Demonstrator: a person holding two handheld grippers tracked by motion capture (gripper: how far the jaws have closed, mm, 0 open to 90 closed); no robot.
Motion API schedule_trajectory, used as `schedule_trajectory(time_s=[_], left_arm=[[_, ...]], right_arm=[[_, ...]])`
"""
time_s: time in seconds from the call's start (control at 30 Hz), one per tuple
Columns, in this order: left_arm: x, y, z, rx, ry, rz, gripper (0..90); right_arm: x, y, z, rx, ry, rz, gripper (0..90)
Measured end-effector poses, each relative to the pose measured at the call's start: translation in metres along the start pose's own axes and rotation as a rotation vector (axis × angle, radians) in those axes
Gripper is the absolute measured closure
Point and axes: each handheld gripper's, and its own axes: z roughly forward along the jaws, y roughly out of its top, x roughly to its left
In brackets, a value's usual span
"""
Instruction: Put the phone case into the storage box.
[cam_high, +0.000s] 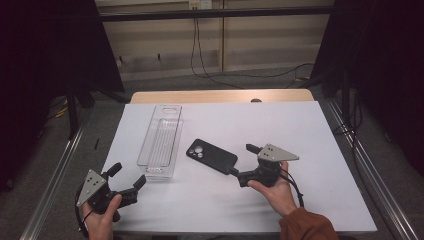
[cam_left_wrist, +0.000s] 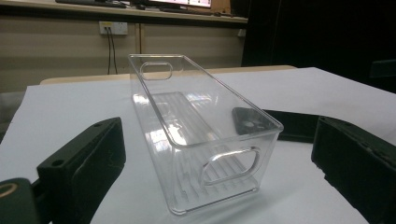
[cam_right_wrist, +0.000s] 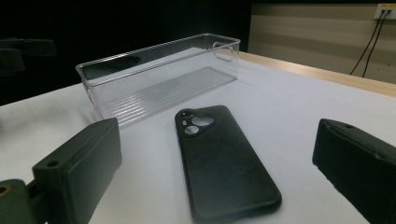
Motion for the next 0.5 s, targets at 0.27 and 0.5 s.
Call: schedule_trajectory(time_s=[0.27,0.5], left_arm=[[0.0,0.0,0.0,0.002,-0.004,-0.002,3.0],[0.0,0.0,0.0,0.003,-0.008,0.002,3.0]], right_arm=[[0.0,0.006,0.019,0.015,0.017,-0.004,1.6],[-0.003,0.017,0.035,0.041,0.021,-0.035,1.5]])
